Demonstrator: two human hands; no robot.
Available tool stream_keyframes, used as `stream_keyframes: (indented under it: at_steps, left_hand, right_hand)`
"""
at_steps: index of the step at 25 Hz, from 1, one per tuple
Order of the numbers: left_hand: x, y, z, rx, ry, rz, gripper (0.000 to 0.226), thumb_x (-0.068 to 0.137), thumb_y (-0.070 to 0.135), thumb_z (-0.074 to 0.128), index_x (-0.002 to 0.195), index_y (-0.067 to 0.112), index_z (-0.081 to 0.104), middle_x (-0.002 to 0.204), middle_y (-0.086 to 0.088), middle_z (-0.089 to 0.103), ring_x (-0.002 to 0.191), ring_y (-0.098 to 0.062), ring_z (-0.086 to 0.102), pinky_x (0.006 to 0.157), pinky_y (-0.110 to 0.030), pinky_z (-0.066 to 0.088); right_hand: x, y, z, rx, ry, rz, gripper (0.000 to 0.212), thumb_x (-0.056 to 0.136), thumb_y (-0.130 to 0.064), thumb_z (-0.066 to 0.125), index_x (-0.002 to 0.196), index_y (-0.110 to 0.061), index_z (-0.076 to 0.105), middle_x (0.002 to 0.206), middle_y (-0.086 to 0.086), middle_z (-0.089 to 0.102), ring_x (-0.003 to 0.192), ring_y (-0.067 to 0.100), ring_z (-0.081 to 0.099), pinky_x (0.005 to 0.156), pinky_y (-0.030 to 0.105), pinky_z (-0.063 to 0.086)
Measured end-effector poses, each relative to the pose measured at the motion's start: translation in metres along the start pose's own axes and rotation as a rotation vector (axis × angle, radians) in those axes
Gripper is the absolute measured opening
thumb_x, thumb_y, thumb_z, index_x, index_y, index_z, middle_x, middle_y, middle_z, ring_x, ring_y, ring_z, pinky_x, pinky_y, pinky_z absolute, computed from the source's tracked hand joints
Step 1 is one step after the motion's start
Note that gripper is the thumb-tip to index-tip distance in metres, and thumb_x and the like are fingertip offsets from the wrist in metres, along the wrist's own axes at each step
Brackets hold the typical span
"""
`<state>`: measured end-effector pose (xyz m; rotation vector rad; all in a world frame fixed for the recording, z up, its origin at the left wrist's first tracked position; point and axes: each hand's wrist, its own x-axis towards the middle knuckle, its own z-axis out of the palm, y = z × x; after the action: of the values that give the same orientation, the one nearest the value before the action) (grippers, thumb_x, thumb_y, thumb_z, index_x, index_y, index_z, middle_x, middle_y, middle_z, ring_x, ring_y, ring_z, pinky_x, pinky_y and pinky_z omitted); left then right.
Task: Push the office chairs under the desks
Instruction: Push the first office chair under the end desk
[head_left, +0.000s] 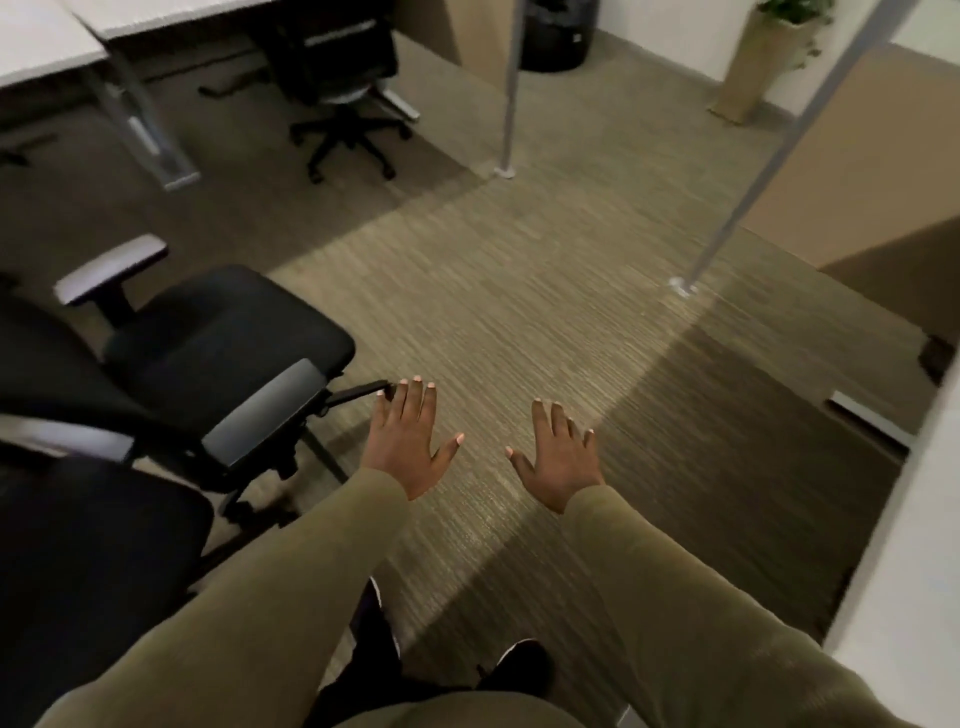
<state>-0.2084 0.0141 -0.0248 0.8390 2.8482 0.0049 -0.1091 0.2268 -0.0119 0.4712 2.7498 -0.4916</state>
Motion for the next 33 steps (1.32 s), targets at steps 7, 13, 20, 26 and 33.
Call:
stream_keyframes:
  at_steps: [7, 13, 20, 26, 33]
  left_hand:
    - [-0.041, -0.131, 0.006, -0.238, 0.028, -0.352, 0.081, 0.098, 0.065, 0.021, 0.159, 0.012, 0.019, 0.166, -0.010, 0.019, 0.154, -0.027, 0.012, 0.126, -0.050, 0.003]
    - [-0.082, -0.271, 0.011, -0.375, 0.112, -0.641, 0.065, 0.101, 0.057, 0.034, 0.149, 0.013, 0.038, 0.146, -0.009, 0.045, 0.136, -0.027, 0.039, 0.116, -0.046, 0.026]
    - [-0.117, -0.413, 0.012, -0.648, 0.473, -1.071, 0.026, 0.100, 0.025, 0.053, 0.114, 0.004, 0.060, 0.119, -0.019, 0.054, 0.111, -0.037, 0.052, 0.092, -0.043, 0.040]
    - [-0.121, -0.512, -0.067, -1.292, 1.021, -1.114, 0.025, 0.106, 0.020, 0.043, 0.106, 0.007, 0.065, 0.103, -0.009, 0.065, 0.097, -0.019, 0.058, 0.091, -0.033, 0.046]
    - [-0.075, -0.592, -0.166, -1.299, 0.798, -1.038, 0.054, 0.085, 0.034, 0.074, 0.129, 0.010, 0.053, 0.116, -0.001, 0.067, 0.108, -0.020, 0.067, 0.084, -0.029, 0.057]
  right_hand:
    - [0.075, -0.142, 0.027, -0.191, -0.099, -0.259, 0.083, 0.097, -0.061, 0.036, 0.159, -0.018, 0.000, 0.166, 0.013, 0.006, 0.151, 0.032, 0.016, 0.121, 0.057, 0.010]
    - [0.125, -0.297, 0.061, -0.269, -0.155, -0.482, 0.081, 0.096, -0.059, 0.041, 0.157, -0.014, 0.014, 0.164, 0.012, 0.017, 0.149, 0.030, 0.020, 0.120, 0.054, 0.015]
    - [0.147, -0.476, 0.075, -0.138, -0.153, -0.796, 0.082, 0.093, -0.062, 0.048, 0.156, -0.016, 0.022, 0.160, 0.009, 0.030, 0.146, 0.026, 0.029, 0.118, 0.046, 0.026]
    - [0.126, -0.579, 0.068, 0.005, -0.105, -1.065, 0.093, 0.087, -0.070, 0.052, 0.157, -0.017, 0.019, 0.153, 0.005, 0.038, 0.132, 0.023, 0.045, 0.107, 0.042, 0.040]
    - [0.126, -0.625, 0.055, 0.090, -0.028, -1.053, 0.057, 0.087, -0.039, 0.069, 0.129, -0.011, 0.043, 0.116, 0.010, 0.056, 0.100, 0.030, 0.061, 0.079, 0.046, 0.055]
